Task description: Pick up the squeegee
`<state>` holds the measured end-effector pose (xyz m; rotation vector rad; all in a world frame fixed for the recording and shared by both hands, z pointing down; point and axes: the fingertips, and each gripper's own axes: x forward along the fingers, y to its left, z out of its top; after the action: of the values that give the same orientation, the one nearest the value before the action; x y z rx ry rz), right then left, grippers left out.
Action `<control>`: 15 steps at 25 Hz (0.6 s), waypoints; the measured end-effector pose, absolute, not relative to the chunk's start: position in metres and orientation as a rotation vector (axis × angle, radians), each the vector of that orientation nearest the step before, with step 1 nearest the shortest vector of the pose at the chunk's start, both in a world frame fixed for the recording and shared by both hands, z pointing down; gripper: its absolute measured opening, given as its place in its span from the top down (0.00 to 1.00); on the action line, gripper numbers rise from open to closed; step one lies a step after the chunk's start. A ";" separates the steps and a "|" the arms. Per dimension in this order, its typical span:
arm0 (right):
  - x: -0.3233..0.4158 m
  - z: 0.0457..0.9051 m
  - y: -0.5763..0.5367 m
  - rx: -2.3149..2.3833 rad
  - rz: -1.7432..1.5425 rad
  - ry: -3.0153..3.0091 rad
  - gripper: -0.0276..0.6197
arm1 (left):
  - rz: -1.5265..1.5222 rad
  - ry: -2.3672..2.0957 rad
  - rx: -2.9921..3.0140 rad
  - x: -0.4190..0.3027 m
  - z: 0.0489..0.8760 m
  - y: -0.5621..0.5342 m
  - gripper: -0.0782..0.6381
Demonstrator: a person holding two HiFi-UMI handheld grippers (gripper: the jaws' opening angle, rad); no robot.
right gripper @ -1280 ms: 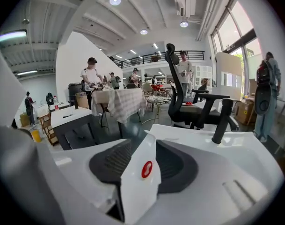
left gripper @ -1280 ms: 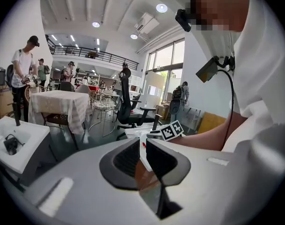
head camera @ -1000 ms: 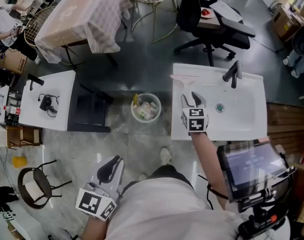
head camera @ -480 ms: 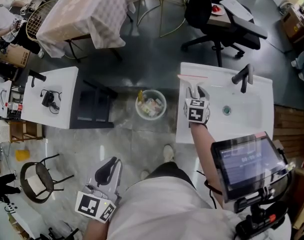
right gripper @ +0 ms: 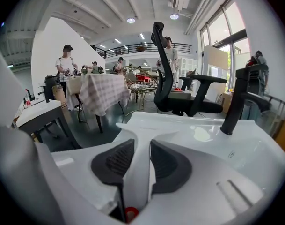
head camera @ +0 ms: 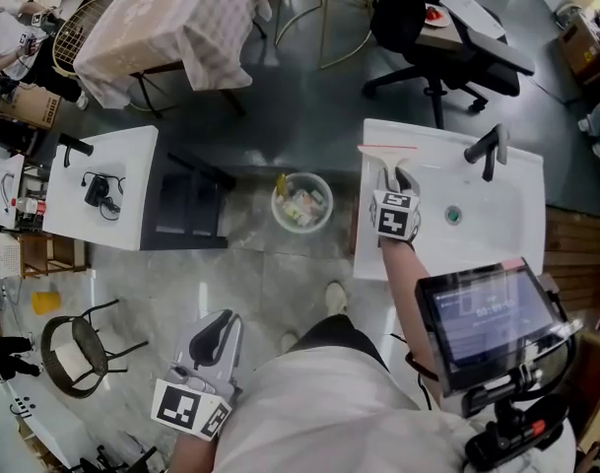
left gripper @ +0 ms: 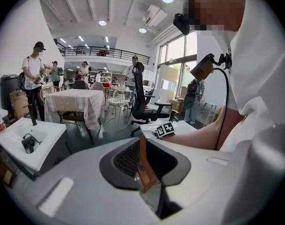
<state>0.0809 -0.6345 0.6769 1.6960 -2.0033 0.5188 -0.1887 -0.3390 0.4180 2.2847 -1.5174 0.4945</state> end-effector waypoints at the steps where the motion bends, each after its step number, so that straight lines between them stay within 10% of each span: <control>1: 0.083 0.678 -0.634 1.703 0.527 -1.993 0.79 | 0.492 -1.520 2.285 -0.190 0.418 -0.338 0.82; 15: 0.093 0.661 -0.602 1.717 0.514 -1.994 0.80 | 0.443 -1.482 2.337 -0.203 0.411 -0.320 0.82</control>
<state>0.0932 -0.6020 0.6608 1.7172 -1.9943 0.5140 -0.2035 -0.3199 0.4111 2.3366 -1.4825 0.4433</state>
